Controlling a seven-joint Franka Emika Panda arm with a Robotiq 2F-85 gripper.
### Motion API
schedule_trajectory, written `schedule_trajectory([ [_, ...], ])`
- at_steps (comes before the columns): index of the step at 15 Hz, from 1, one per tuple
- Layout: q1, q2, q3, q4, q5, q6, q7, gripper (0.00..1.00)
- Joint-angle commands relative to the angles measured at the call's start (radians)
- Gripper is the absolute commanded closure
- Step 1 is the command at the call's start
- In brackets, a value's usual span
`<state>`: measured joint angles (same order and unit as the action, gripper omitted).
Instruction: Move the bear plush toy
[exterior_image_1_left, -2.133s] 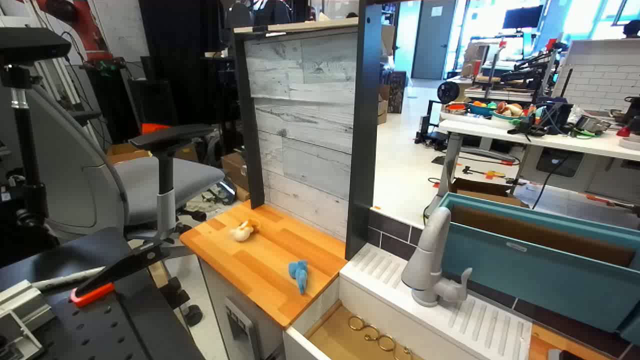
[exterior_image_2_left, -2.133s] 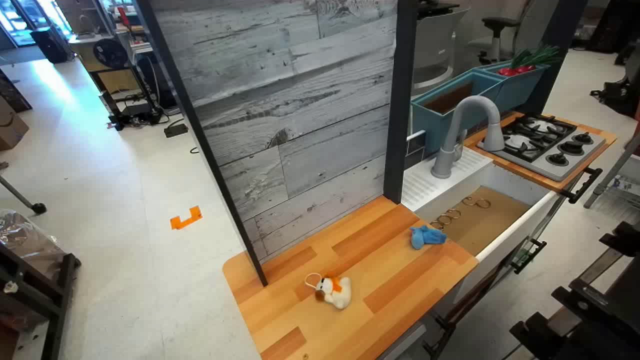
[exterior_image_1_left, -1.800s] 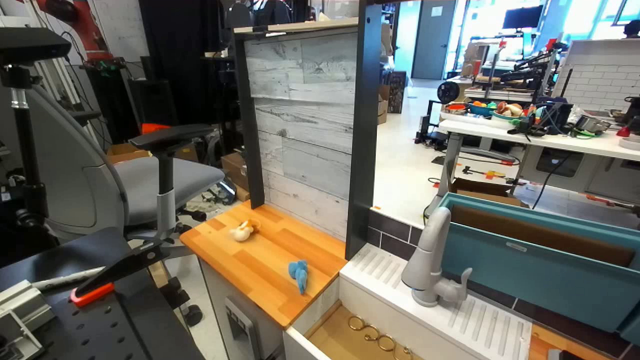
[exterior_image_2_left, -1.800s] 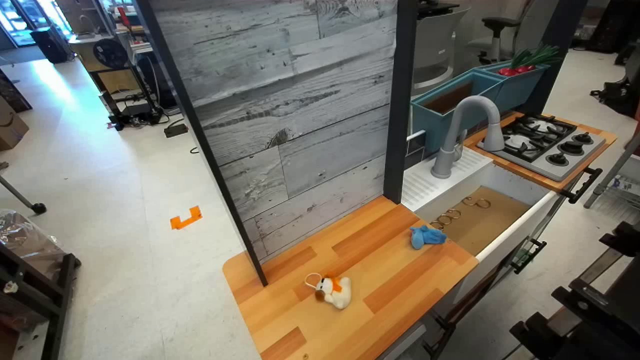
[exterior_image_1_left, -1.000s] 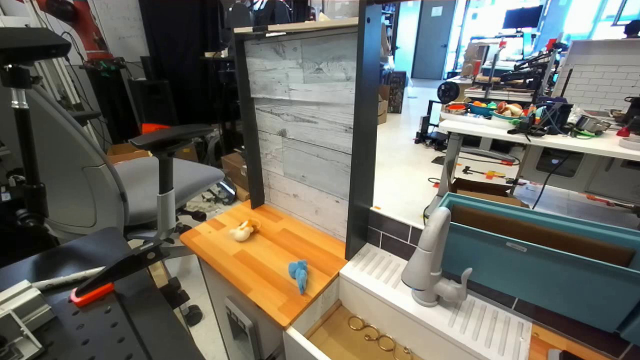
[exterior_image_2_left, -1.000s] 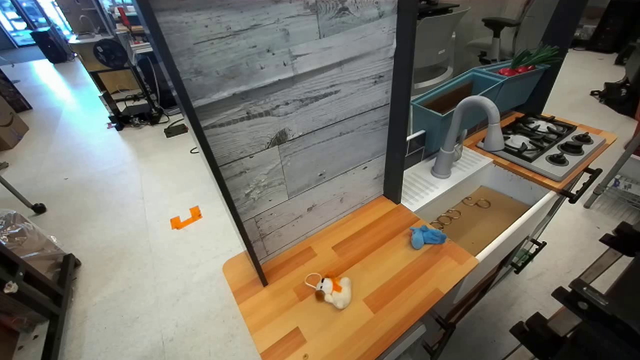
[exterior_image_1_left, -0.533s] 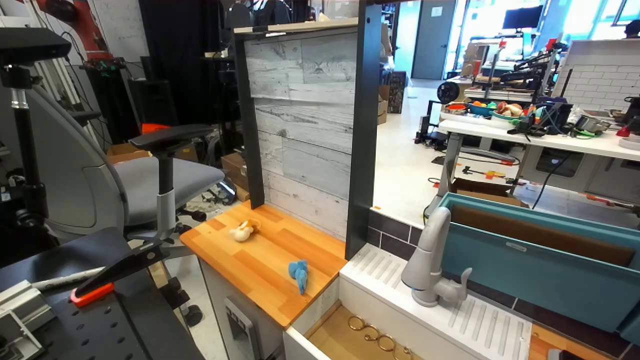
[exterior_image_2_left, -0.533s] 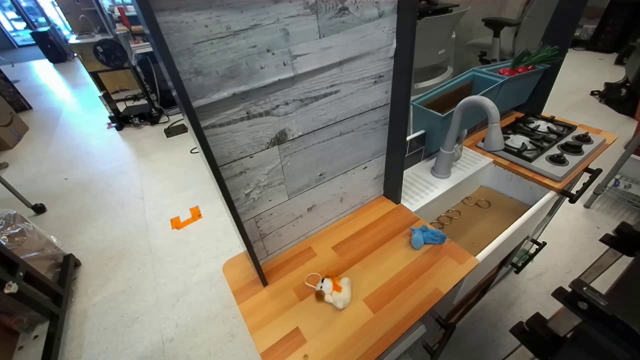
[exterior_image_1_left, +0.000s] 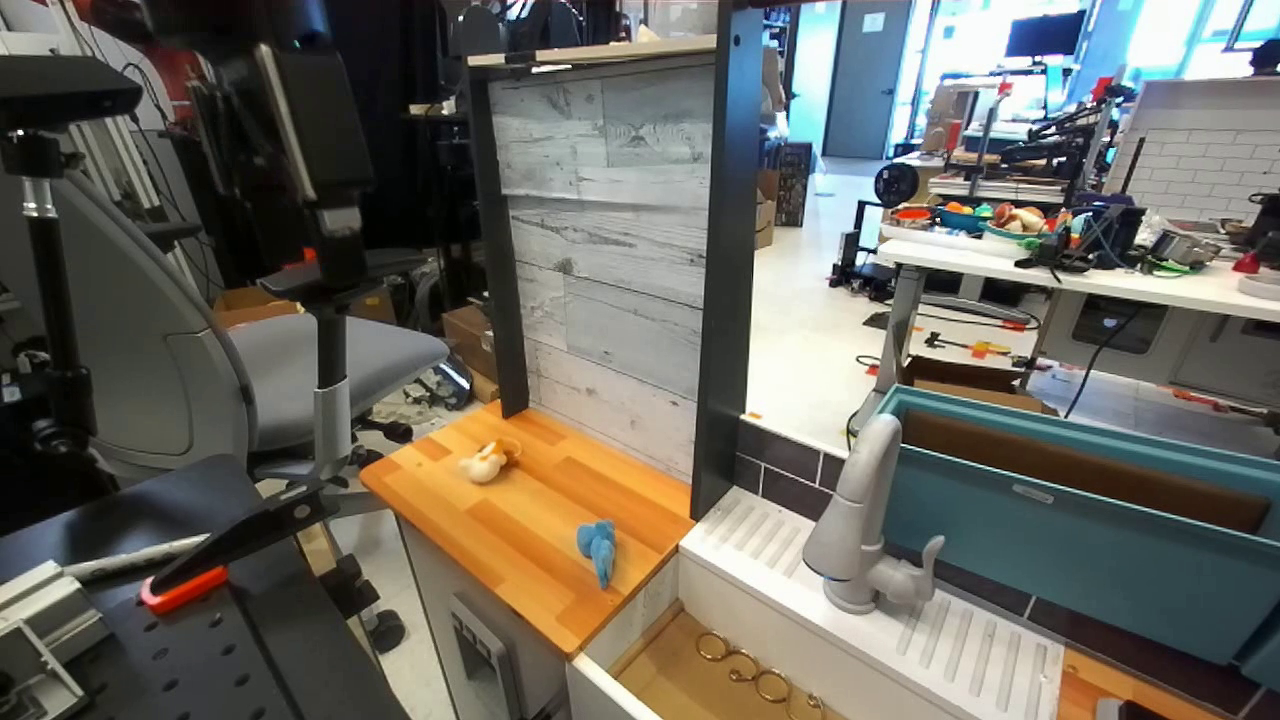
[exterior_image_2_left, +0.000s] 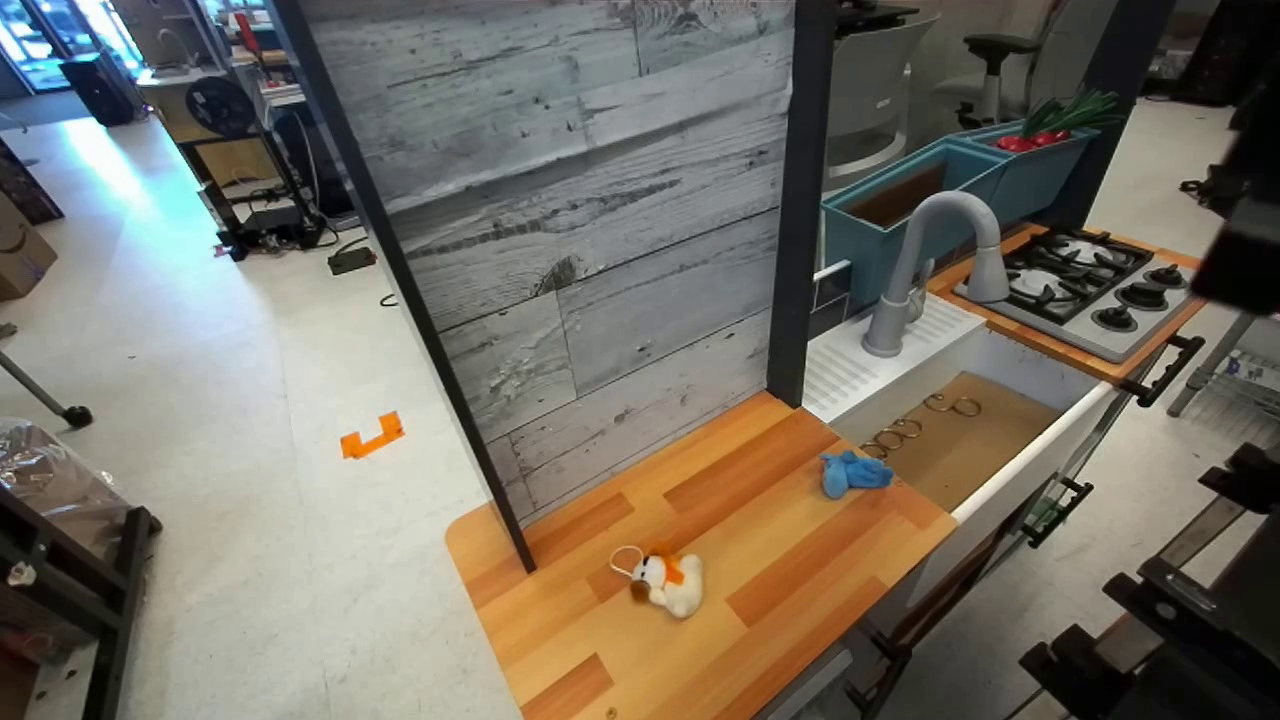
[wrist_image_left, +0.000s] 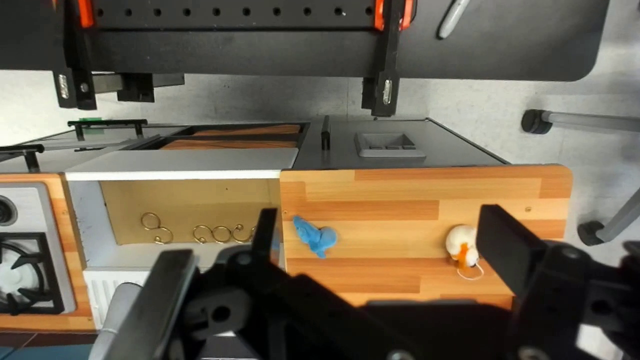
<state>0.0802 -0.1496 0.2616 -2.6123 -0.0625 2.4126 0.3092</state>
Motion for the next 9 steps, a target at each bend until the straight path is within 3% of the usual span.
schedule_trajectory([
  [1,0.01,0.26,-0.006,0.171,-0.172,0.044,0.157,0.0],
  [5,0.106,0.515,-0.098,0.376,-0.318,0.06,0.284,0.0],
  [9,0.208,0.759,-0.174,0.604,-0.29,0.077,0.244,0.0],
])
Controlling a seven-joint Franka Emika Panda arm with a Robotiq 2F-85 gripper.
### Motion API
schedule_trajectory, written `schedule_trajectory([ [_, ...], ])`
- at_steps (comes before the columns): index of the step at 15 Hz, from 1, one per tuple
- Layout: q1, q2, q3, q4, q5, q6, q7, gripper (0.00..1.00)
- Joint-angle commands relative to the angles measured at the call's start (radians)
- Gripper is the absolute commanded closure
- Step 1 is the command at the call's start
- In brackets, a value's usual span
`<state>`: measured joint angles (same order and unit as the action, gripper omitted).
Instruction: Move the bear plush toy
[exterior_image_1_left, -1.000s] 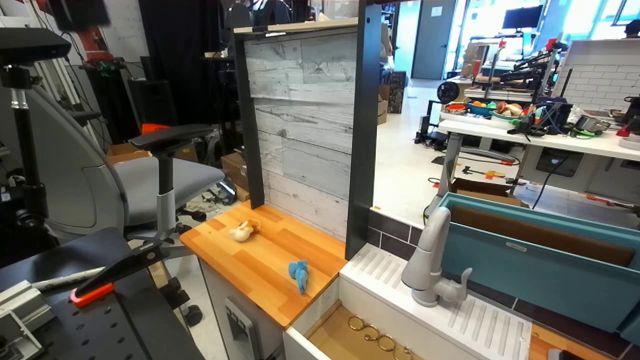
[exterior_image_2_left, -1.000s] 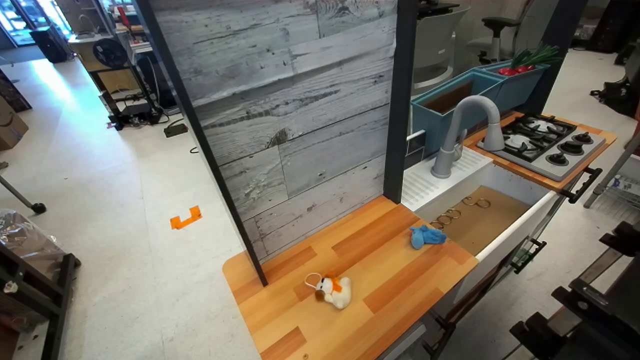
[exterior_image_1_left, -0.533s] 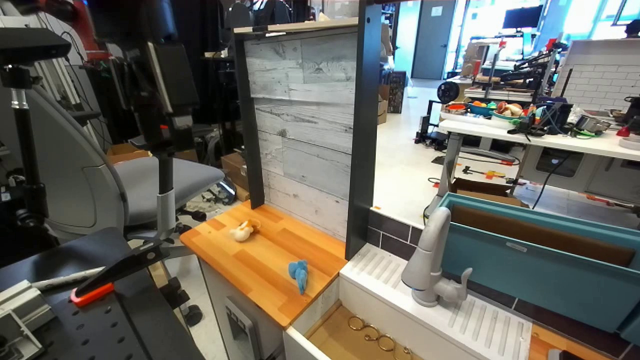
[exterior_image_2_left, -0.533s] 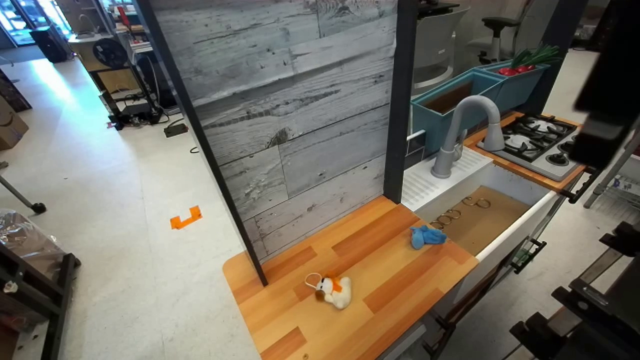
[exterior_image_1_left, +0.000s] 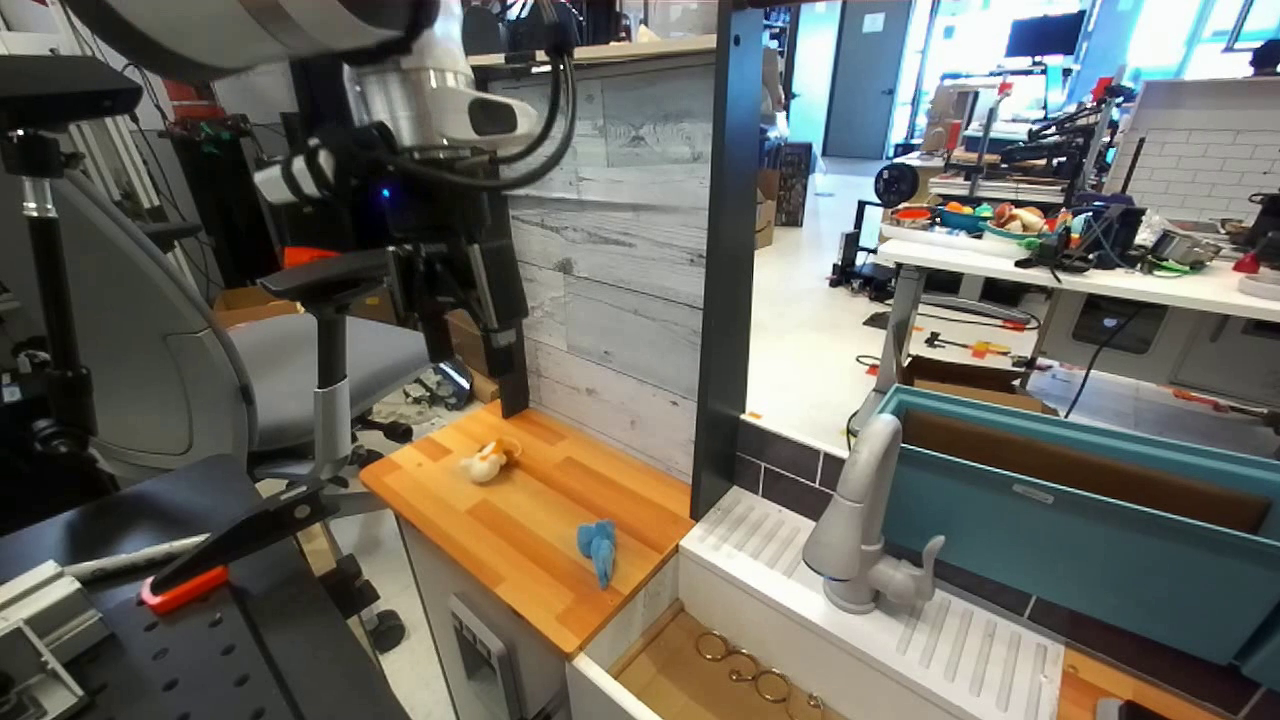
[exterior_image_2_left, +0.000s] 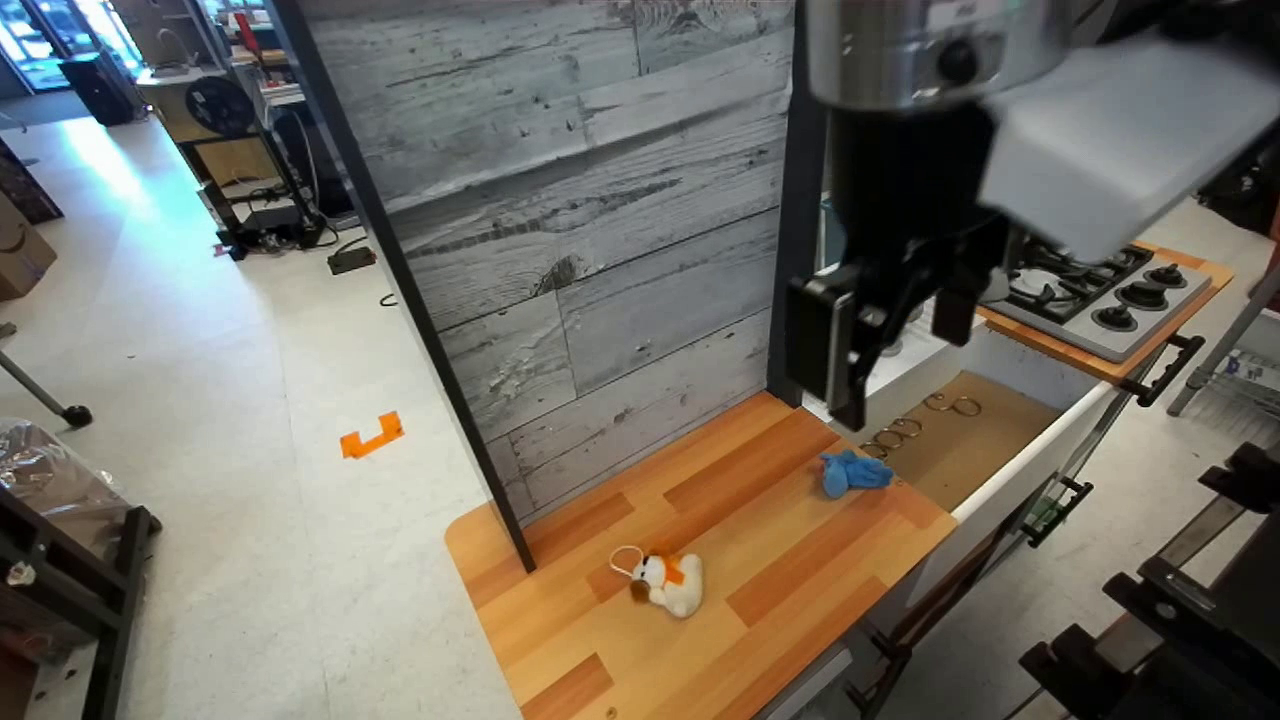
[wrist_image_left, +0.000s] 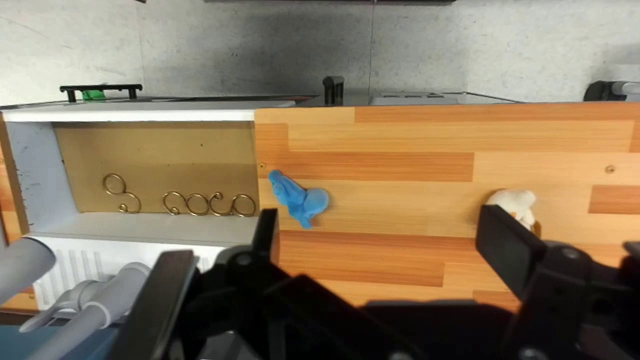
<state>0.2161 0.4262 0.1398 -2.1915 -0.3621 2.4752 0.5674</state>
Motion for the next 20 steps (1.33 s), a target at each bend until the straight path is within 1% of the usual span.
schedule_trajectory([
  [1,0.087,0.244,-0.059,0.245,0.031,0.016,-0.035,0.0],
  [4,0.116,0.413,-0.076,0.428,0.088,-0.003,-0.084,0.0],
  [7,0.121,0.56,-0.077,0.601,0.154,-0.037,-0.156,0.0],
  [9,0.119,0.641,-0.064,0.706,0.194,-0.084,-0.214,0.0],
  [11,0.121,0.706,-0.054,0.8,0.222,-0.156,-0.264,0.0],
  [14,0.121,0.759,-0.031,0.882,0.24,-0.217,-0.335,0.0],
  [17,0.134,0.786,-0.01,0.924,0.238,-0.225,-0.391,0.0],
  [20,0.153,0.812,-0.007,0.954,0.233,-0.235,-0.416,0.0],
])
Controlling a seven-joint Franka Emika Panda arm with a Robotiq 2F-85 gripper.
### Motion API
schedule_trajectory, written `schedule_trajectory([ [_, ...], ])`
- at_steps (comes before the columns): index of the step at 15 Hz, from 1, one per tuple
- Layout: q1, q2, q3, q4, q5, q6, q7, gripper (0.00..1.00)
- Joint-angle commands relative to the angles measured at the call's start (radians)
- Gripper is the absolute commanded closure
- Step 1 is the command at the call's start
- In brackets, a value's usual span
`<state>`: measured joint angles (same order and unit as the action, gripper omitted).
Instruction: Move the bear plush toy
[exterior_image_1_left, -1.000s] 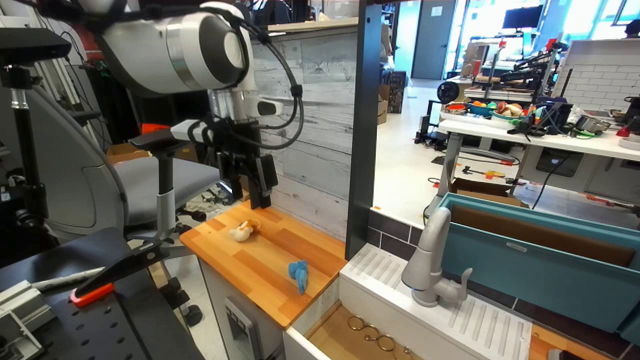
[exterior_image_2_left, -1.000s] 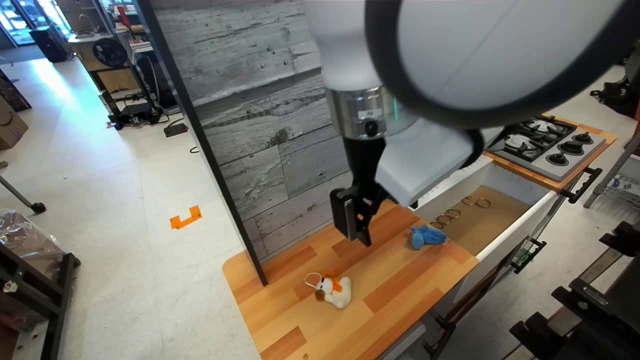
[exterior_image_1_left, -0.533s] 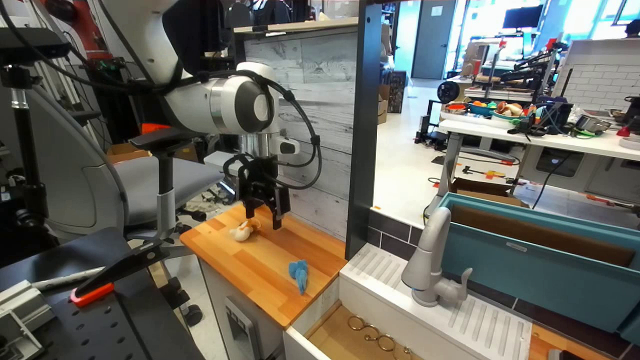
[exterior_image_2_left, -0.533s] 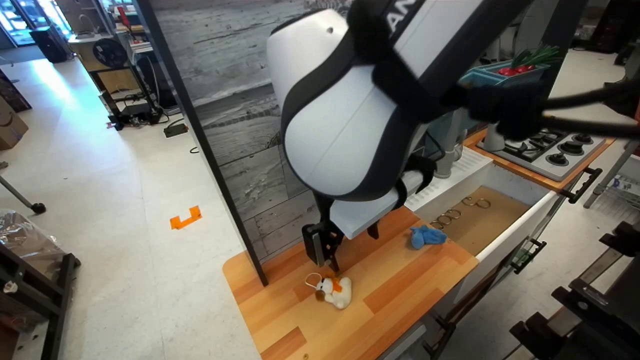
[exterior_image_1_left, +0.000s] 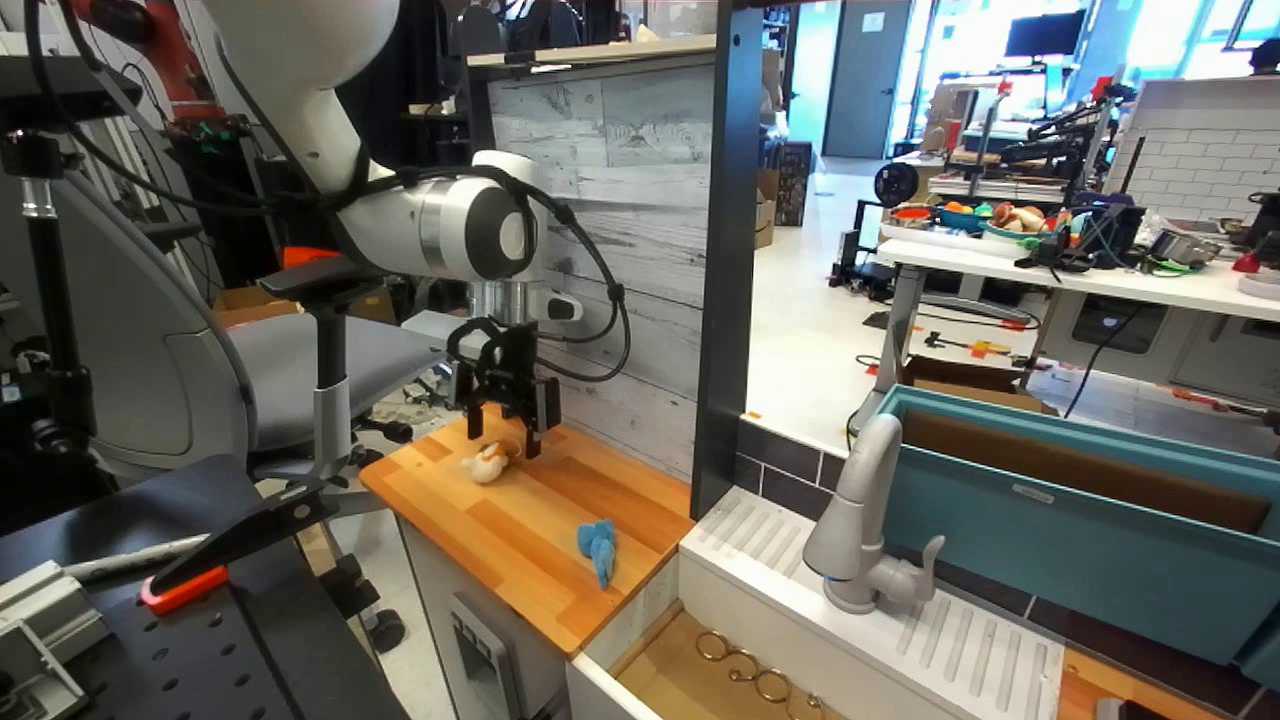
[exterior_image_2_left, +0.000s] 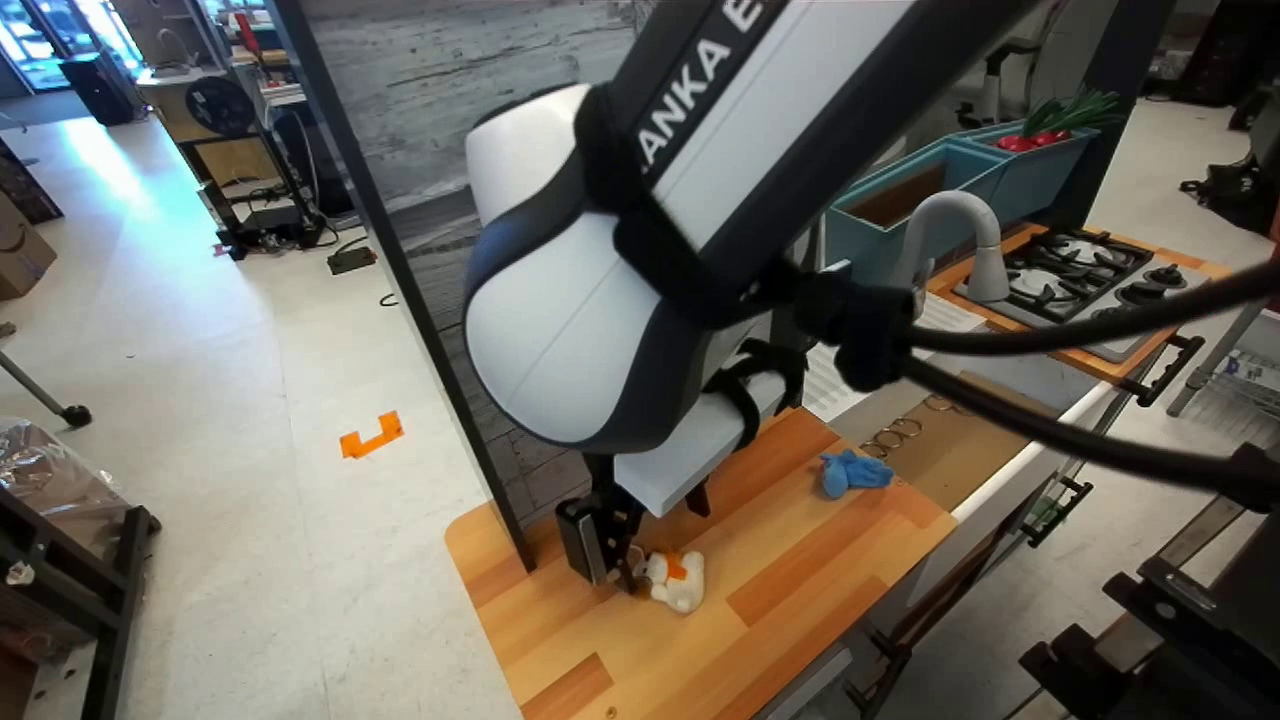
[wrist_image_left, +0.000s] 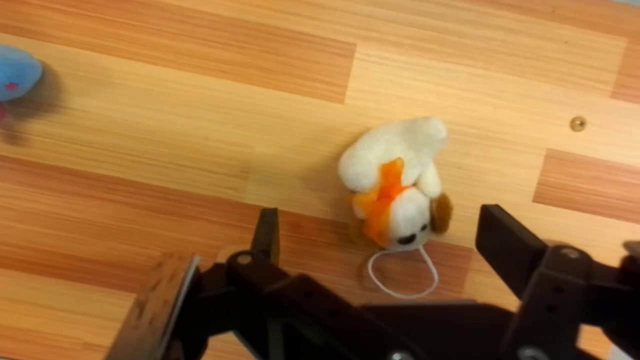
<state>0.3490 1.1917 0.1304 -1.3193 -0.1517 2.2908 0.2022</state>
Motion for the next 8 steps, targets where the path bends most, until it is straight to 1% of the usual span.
schedule_trajectory([
  [1,0.027,0.057,0.001,0.094,0.022,-0.058,-0.056,0.0],
  [3,0.038,0.076,-0.004,0.116,0.02,-0.078,-0.059,0.0],
  [4,0.04,0.084,-0.003,0.127,0.022,-0.091,-0.06,0.19],
  [8,0.05,0.106,-0.007,0.158,0.017,-0.107,-0.062,0.51],
])
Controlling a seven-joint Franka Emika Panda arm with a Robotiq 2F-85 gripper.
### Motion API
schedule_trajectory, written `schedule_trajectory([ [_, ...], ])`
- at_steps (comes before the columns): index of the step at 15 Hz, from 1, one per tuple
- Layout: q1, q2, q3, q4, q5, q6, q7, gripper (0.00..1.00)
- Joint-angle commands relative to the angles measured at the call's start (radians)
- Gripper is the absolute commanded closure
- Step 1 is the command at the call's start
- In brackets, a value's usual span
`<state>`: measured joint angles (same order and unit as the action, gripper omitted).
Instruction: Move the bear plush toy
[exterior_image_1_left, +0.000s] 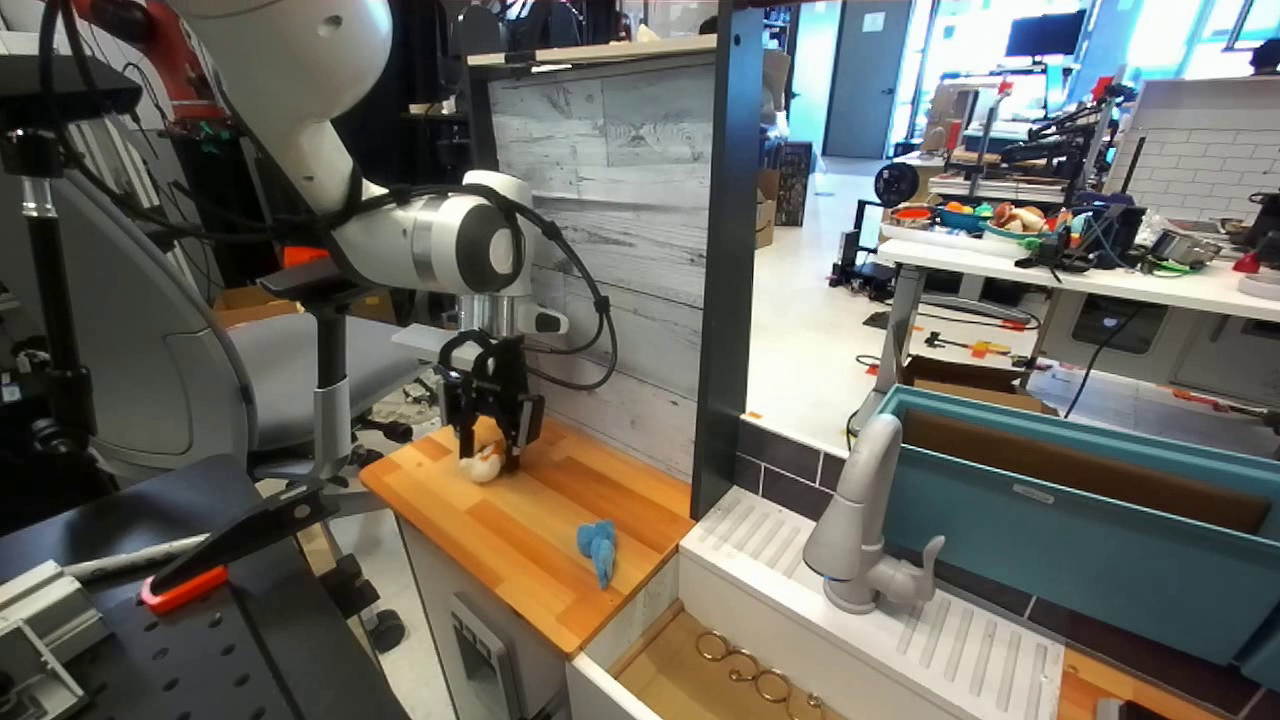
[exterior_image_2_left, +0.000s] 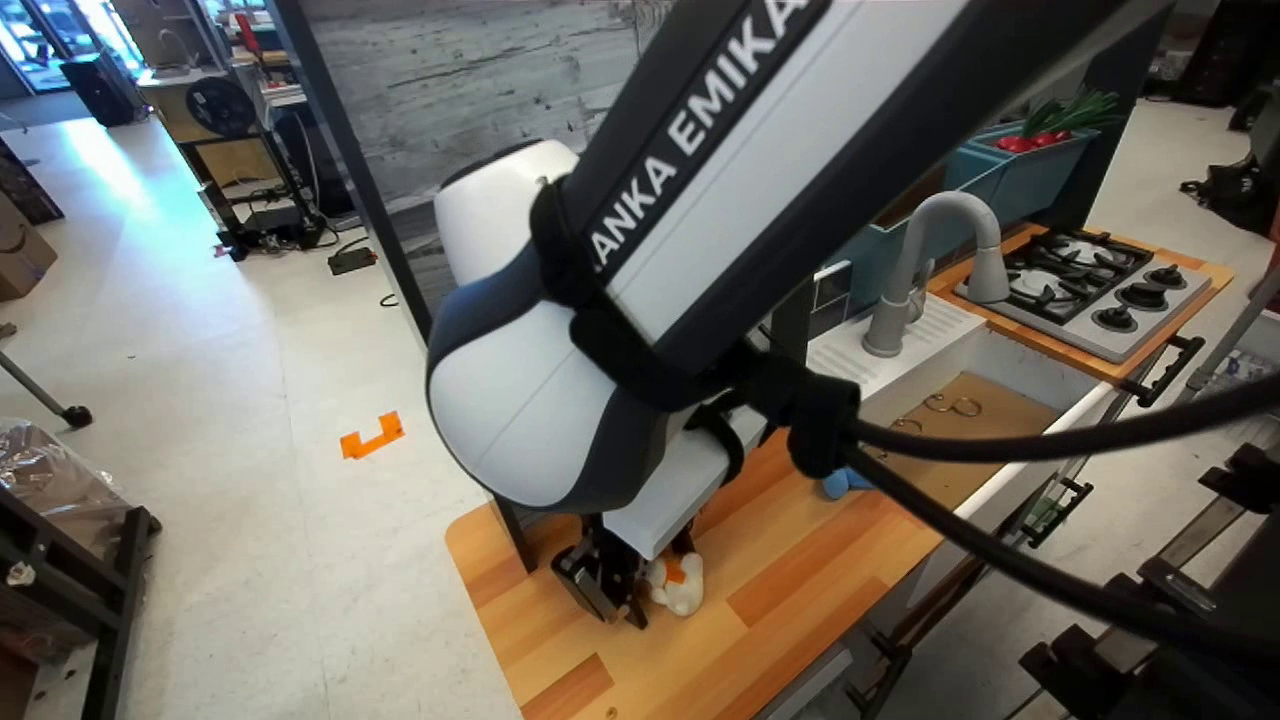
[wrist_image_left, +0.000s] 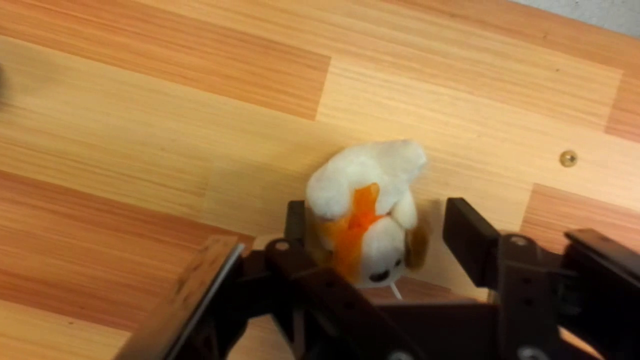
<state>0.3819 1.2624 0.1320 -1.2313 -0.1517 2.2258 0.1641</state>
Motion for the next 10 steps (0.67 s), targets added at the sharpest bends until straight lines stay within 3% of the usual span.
schedule_trajectory([
  [1,0.019,0.036,-0.009,0.071,0.016,-0.038,-0.023,0.6],
  [6,0.027,0.014,-0.009,0.056,0.018,-0.028,-0.011,0.96],
  [10,0.006,-0.053,0.014,-0.028,0.001,0.015,-0.01,0.98],
])
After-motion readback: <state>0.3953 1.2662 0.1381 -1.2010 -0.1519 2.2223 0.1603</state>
